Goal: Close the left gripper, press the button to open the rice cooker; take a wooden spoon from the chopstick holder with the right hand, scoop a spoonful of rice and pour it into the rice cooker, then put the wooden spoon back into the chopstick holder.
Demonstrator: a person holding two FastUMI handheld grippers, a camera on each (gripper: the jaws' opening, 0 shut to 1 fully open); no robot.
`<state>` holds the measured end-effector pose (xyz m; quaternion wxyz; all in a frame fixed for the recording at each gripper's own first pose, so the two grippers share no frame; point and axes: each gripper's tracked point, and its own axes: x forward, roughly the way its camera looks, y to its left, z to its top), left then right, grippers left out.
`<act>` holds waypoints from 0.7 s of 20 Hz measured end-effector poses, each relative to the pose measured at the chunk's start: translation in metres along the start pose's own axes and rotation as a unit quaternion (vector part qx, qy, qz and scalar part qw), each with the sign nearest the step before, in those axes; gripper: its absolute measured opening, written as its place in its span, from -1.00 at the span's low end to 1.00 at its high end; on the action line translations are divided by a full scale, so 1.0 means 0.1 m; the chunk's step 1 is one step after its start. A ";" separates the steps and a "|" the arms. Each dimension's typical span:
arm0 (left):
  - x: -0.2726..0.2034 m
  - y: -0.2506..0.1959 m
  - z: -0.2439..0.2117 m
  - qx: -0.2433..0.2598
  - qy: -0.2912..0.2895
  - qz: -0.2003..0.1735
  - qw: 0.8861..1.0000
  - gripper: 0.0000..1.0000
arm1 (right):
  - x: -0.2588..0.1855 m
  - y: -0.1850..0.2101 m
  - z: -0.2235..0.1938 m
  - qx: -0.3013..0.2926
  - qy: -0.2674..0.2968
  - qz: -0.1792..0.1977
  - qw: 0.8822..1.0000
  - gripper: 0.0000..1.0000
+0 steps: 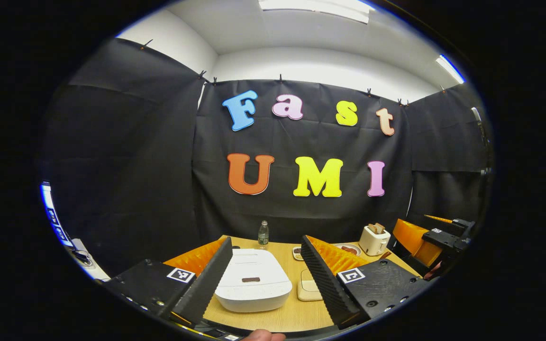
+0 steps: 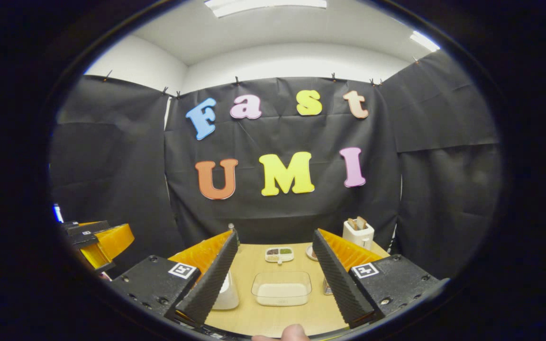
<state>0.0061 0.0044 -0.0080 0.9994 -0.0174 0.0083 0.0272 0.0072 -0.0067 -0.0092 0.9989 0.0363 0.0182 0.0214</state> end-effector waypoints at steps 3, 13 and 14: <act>-0.01 0.04 -0.01 -0.006 0.003 0.005 1.000 0.87 | 0.02 -0.02 -0.02 0.002 0.003 0.000 1.000 1.00; 0.03 0.01 -0.10 -0.012 0.014 0.015 1.000 0.88 | 0.13 -0.11 -0.05 0.004 0.012 0.005 1.000 1.00; 0.04 0.02 -0.13 -0.011 0.017 0.016 1.000 0.88 | 0.14 -0.13 -0.05 0.004 0.014 0.006 1.000 1.00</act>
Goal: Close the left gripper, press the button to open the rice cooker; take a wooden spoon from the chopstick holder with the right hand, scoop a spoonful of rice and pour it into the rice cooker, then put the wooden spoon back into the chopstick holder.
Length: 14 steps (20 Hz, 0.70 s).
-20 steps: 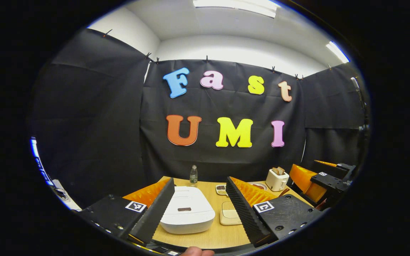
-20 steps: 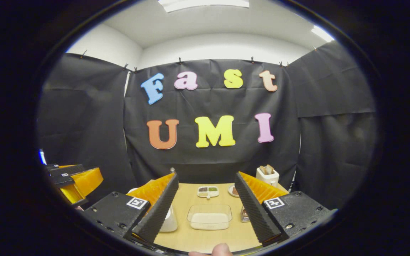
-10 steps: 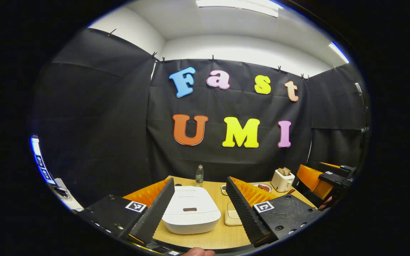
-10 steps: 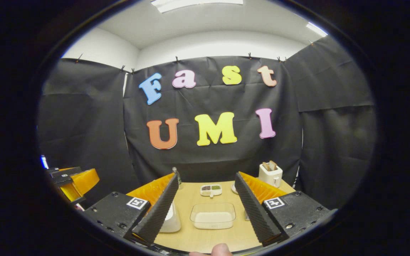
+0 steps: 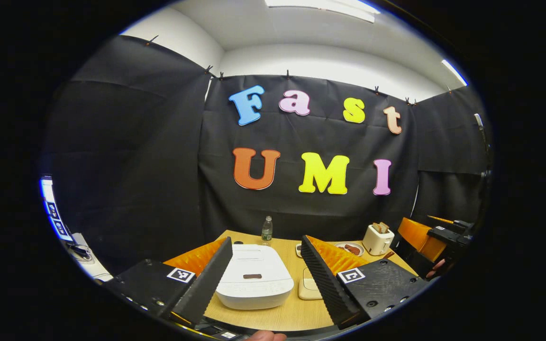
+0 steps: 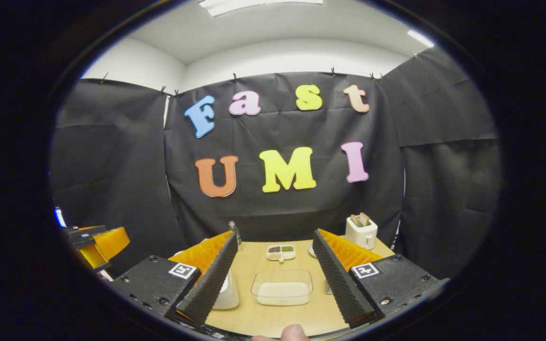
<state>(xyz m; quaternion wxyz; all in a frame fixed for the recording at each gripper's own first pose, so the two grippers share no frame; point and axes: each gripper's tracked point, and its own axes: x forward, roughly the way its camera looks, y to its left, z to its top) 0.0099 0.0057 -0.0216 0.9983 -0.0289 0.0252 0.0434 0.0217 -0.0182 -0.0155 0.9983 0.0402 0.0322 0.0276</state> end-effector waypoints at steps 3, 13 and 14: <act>0.04 0.01 -0.14 -0.005 0.020 0.005 1.000 0.88 | 0.06 -0.05 0.00 -0.008 0.001 0.000 1.000 1.00; 0.37 0.02 -0.74 -0.008 0.122 0.021 0.992 0.89 | 0.34 -0.46 -0.25 -0.014 0.026 -0.004 1.000 1.00; 0.44 -0.01 -0.81 -0.007 0.137 0.017 0.990 0.88 | 0.37 -0.50 -0.26 -0.013 0.030 -0.004 0.999 1.00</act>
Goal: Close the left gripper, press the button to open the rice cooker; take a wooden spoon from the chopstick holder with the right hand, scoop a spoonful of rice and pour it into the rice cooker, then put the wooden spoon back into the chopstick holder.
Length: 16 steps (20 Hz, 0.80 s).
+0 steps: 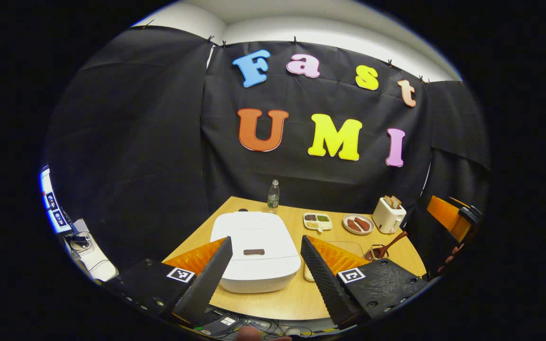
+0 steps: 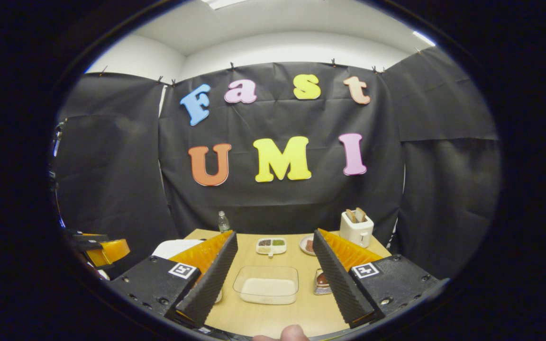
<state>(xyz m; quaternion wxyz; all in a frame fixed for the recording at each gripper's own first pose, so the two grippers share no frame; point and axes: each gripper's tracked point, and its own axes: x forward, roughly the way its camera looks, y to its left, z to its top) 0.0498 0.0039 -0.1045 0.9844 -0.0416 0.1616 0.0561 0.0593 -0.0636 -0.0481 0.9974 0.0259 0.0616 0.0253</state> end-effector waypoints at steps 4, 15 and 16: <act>0.35 0.09 -0.22 0.011 0.065 0.009 0.998 0.11 | 0.14 -0.23 -0.07 0.008 0.006 -0.010 1.000 1.00; 1.09 0.27 -0.70 -0.065 0.240 -0.033 0.968 -1.00 | 0.41 -0.77 -0.31 0.021 0.035 -0.046 0.998 1.00; 1.17 0.28 -0.71 -0.074 0.245 -0.036 0.966 -1.00 | 0.43 -0.80 -0.33 0.022 0.037 -0.048 0.998 1.00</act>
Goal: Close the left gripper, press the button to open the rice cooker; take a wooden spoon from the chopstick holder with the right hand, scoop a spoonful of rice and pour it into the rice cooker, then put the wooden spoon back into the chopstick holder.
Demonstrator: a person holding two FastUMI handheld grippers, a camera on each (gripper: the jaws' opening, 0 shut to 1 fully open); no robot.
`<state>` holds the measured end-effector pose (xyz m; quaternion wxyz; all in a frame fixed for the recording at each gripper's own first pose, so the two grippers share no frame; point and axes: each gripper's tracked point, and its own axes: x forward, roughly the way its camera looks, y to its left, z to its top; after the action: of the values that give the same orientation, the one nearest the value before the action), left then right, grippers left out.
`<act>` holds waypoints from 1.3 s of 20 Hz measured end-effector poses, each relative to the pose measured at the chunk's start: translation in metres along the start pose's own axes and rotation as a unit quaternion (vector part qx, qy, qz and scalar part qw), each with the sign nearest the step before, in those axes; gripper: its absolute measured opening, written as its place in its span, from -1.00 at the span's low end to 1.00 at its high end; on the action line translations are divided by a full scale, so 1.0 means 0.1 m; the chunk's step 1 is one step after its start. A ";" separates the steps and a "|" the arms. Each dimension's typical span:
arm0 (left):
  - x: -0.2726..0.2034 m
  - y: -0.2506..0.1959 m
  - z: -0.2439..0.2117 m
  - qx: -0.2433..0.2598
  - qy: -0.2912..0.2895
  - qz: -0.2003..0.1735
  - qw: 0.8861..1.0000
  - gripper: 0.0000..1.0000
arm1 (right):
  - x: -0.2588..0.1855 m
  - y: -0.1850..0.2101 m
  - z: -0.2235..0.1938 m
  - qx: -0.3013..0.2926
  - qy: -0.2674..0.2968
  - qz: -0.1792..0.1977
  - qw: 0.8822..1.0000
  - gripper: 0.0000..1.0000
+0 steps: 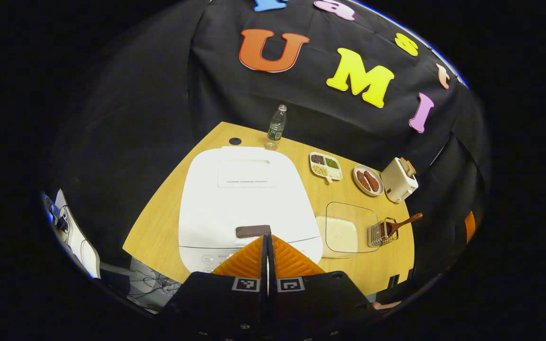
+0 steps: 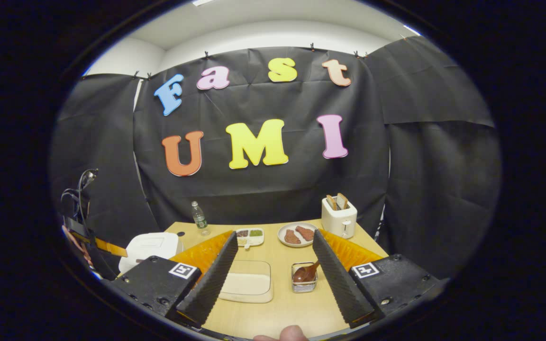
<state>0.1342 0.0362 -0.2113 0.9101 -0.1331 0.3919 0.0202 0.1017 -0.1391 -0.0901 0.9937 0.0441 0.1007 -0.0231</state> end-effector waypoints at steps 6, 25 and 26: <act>0.35 0.20 0.02 -0.037 0.045 0.003 0.998 -1.00 | 0.10 -0.15 -0.12 -0.001 0.020 -0.014 1.000 1.00; 0.43 0.24 -0.08 -0.021 0.013 -0.003 1.000 -1.00 | 0.00 -0.24 -0.25 -0.009 0.034 -0.027 0.999 1.00; 0.38 0.22 0.01 -0.015 -0.015 -0.005 1.000 -1.00 | -0.02 -0.27 -0.24 -0.012 0.035 -0.029 0.999 1.00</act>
<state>0.1584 0.0549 -0.2429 0.9138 -0.1487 0.3773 0.0233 0.0935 -0.1634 -0.1153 0.9889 0.0301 0.1369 -0.0490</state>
